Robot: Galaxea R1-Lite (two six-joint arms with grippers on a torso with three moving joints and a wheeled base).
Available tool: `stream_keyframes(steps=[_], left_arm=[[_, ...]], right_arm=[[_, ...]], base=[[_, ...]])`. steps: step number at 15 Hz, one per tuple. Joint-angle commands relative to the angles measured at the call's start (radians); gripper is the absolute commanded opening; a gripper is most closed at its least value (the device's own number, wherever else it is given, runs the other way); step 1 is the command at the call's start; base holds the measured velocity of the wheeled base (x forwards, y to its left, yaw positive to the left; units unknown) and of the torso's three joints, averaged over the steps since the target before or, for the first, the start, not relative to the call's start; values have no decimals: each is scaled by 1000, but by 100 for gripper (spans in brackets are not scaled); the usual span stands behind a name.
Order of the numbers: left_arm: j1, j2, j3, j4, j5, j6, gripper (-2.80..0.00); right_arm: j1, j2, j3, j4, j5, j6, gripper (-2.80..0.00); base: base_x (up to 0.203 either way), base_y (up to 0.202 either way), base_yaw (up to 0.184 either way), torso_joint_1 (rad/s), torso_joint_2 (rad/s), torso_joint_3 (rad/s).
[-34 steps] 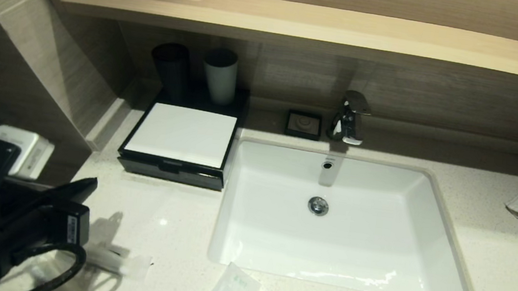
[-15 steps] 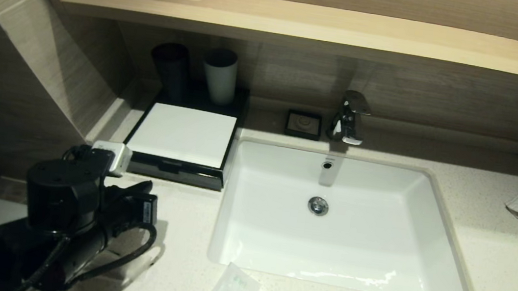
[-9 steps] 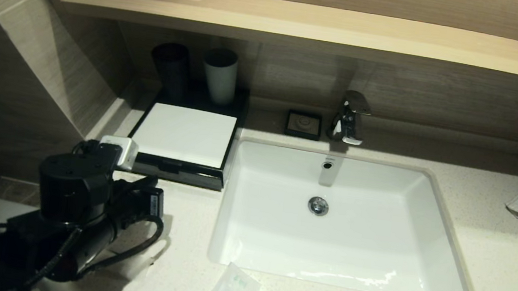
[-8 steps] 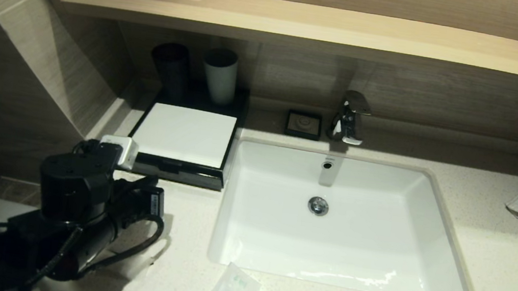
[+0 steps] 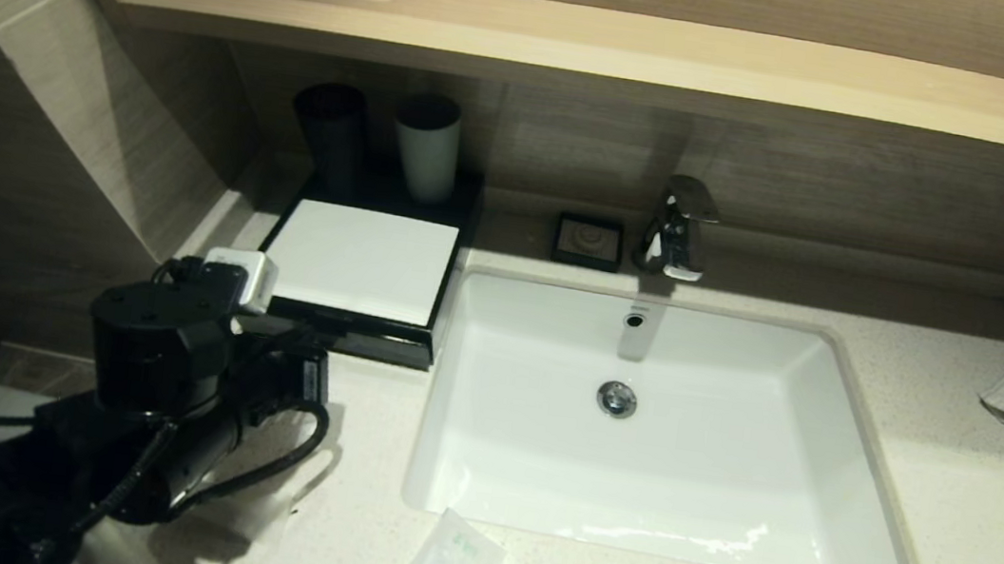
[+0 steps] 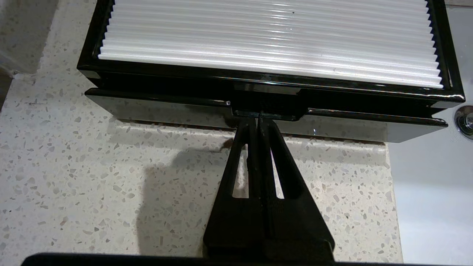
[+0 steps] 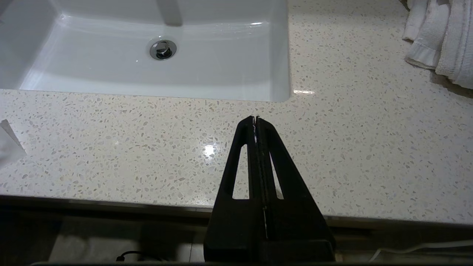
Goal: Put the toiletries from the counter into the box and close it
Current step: Open the drawer
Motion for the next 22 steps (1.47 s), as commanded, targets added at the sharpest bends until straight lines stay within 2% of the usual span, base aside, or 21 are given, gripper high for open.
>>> stream_keyframes(steps=[1,11,22], left_arm=[[0,12,-8,-6,4,1,-280],[0,45,-31,-6,-2,26,-280],[2,62,-51,-7,-4,27,-280]], right_arm=[[0,0,0,0,0,0,-280],[0,0,0,0,0,0,-280],[0,0,0,0,0,0,-280]], base=[[0,0,0,0,0,0],[0,0,0,0,0,0],[0,0,0,0,0,0]])
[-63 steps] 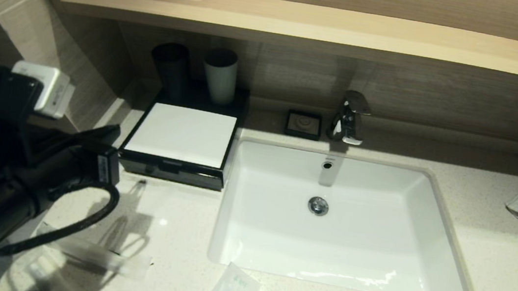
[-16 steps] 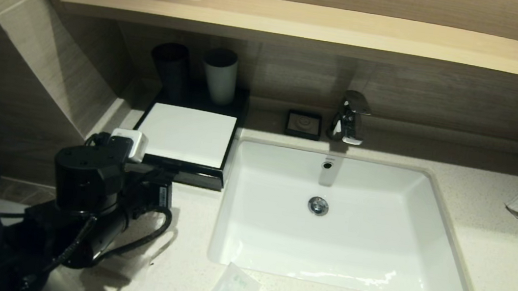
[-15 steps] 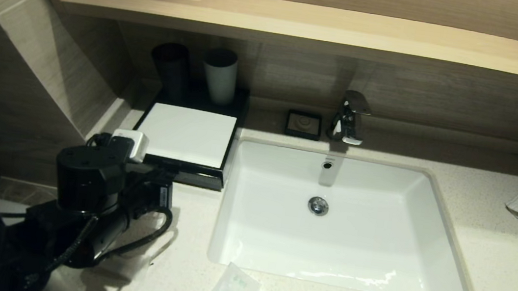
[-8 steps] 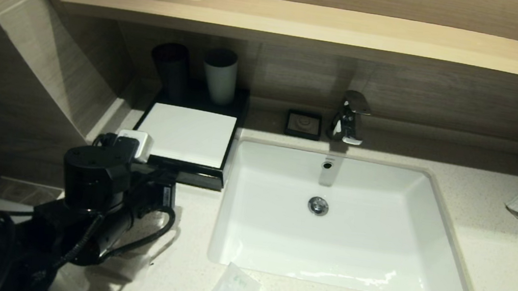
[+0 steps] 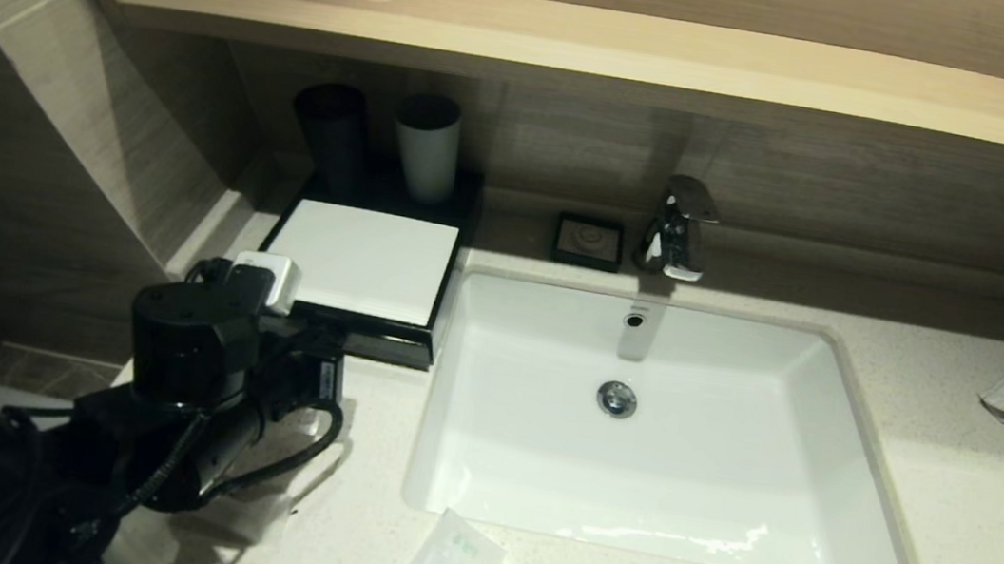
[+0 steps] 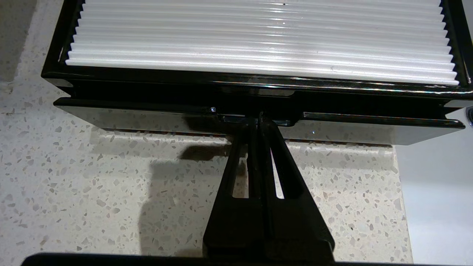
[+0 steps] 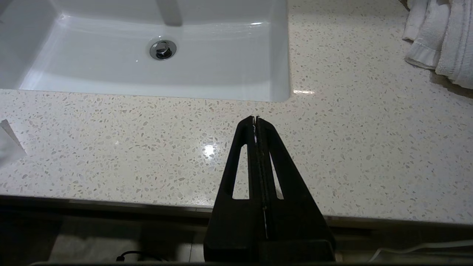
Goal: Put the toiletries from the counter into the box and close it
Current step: Open the drawer
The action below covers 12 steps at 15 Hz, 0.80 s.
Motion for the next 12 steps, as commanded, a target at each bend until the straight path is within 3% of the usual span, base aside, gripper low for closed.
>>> stream_keyframes(steps=[1,12], left_arm=[[1,7,-11,-6,2,-1,-280],[2,18,-29,-2,2,5,-280]], right_arm=[[0,0,0,0,1,-2,-280],[0,0,0,0,1,0,-280]], base=[[0,0,0,0,0,0],[0,0,0,0,0,0]])
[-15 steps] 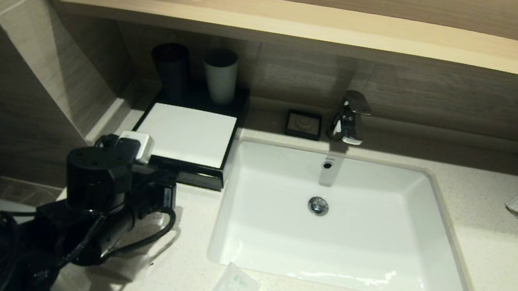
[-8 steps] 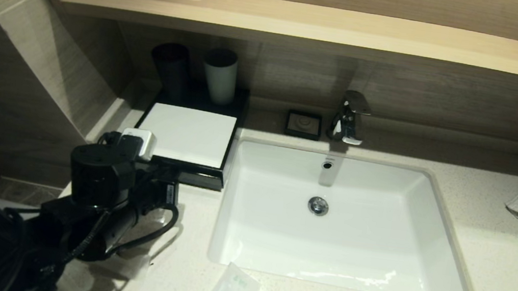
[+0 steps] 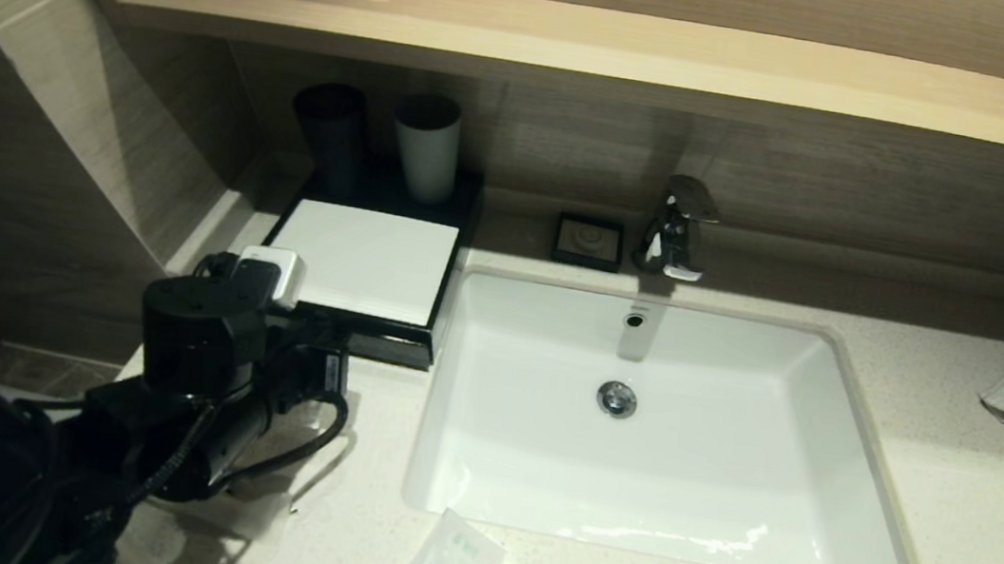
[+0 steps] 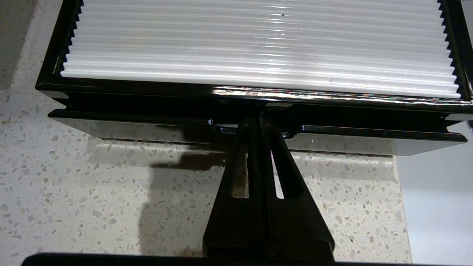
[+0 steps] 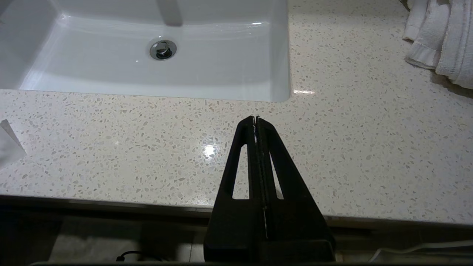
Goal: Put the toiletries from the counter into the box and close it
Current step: Open the drawer
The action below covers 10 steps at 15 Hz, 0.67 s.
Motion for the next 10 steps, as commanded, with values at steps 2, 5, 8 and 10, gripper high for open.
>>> stream_keyframes(steps=[2,5,8,10], left_arm=[[-1,6,-2,-8,2,3,-280],[0,9,-3,-8,3,4,-280],[2,18,-2,-11,2,3,-280],[3,25,-2,-12,4,3,-280]], right_arm=[[0,0,0,0,0,0,-280],[0,0,0,0,0,0,-280],[0,0,0,0,0,0,-280],[0,0,0,0,0,0,-280]], base=[[0,0,0,0,0,0],[0,0,0,0,0,0],[0,0,0,0,0,0],[0,0,0,0,0,0]])
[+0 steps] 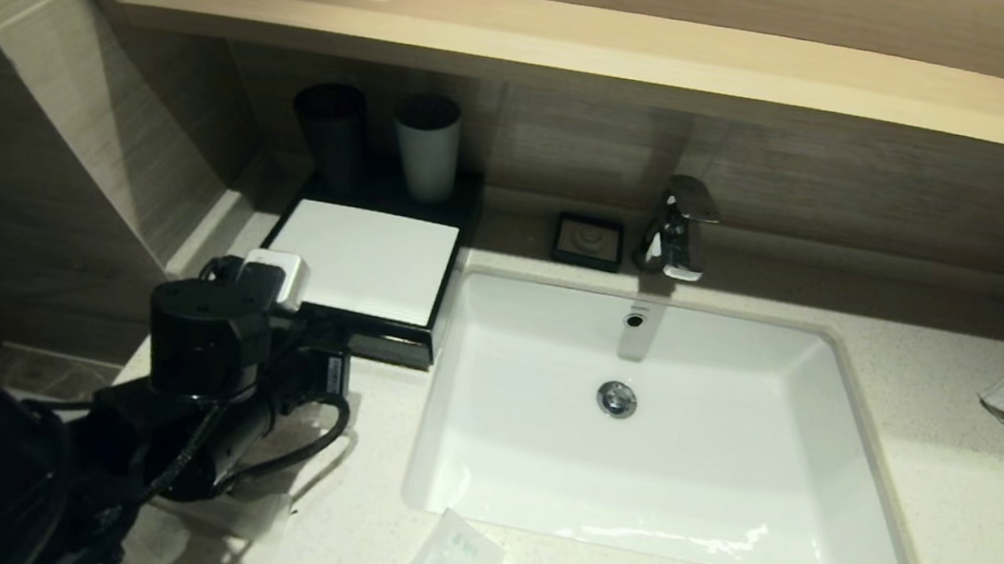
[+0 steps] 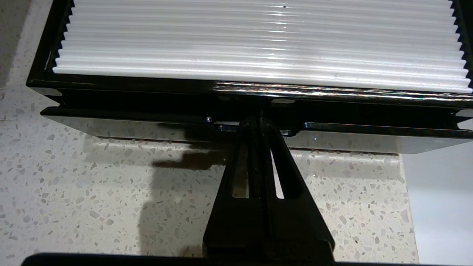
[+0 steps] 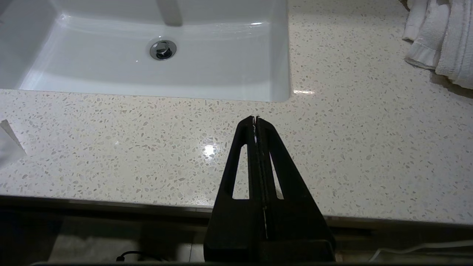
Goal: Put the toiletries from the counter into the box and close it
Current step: Open the drawer
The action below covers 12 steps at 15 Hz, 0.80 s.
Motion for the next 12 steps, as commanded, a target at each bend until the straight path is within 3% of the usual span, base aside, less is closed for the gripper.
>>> stream_keyframes(steps=[1,12], left_arm=[[1,8,0,-7,3,1,-280],[1,17,-20,-5,2,1,-280]], right_arm=[[0,0,0,0,0,0,-280],[0,0,0,0,0,0,-280]], base=[[0,0,0,0,0,0],[0,0,0,0,0,0]])
